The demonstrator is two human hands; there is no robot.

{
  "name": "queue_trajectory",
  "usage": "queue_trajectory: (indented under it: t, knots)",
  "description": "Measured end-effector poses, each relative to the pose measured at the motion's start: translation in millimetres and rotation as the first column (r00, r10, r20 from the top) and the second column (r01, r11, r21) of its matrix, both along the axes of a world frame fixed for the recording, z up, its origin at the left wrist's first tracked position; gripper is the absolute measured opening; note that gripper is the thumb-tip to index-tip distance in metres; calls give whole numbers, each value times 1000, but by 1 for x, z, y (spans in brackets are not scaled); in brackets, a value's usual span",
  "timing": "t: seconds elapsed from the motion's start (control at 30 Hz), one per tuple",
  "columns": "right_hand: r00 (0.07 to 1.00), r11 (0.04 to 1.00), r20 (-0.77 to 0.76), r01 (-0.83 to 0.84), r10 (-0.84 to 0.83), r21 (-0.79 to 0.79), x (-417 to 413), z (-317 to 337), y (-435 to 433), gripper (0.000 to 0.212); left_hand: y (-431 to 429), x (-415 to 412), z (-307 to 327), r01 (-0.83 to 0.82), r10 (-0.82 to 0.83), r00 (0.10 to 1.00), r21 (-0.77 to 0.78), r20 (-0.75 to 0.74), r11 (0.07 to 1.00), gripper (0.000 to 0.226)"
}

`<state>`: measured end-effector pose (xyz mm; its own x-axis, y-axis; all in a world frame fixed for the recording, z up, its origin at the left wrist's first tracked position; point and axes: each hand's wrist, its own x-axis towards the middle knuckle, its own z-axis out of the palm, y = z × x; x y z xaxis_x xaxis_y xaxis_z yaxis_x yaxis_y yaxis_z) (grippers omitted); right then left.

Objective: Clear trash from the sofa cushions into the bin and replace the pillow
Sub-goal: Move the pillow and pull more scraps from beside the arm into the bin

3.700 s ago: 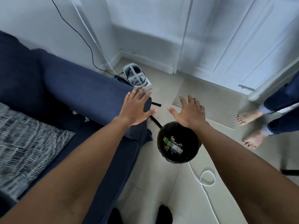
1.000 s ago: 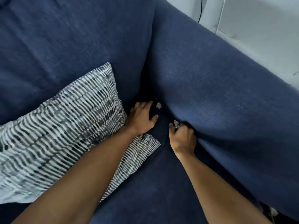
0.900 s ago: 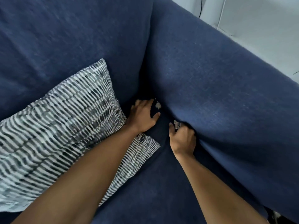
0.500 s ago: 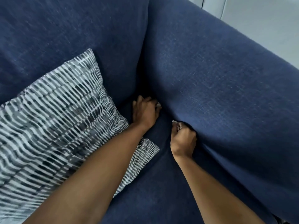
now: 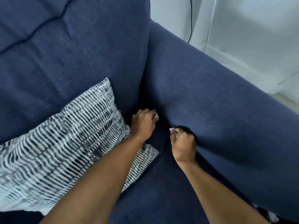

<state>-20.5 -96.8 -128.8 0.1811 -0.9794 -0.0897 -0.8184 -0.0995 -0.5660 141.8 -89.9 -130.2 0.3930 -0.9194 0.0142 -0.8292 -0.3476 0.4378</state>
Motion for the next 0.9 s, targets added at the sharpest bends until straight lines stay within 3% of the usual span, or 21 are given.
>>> queue_trajectory:
  t: [0.23, 0.63, 0.9]
  knots:
    - [997, 995, 15, -70, 71, -72, -10, 77, -7, 25, 5, 4, 84, 37, -34, 992, -20, 118, 999, 19]
    - [993, 979, -28, -119, 116, -168, -94, 228, -29, 32, 30, -63, 232, 23, -14, 991, -66, 135, 998, 16]
    - [995, 966, -61, -96, 84, -238, -181, 308, -49, 28, 17, -136, 303, 144, -130, 985, -129, 110, 981, 13]
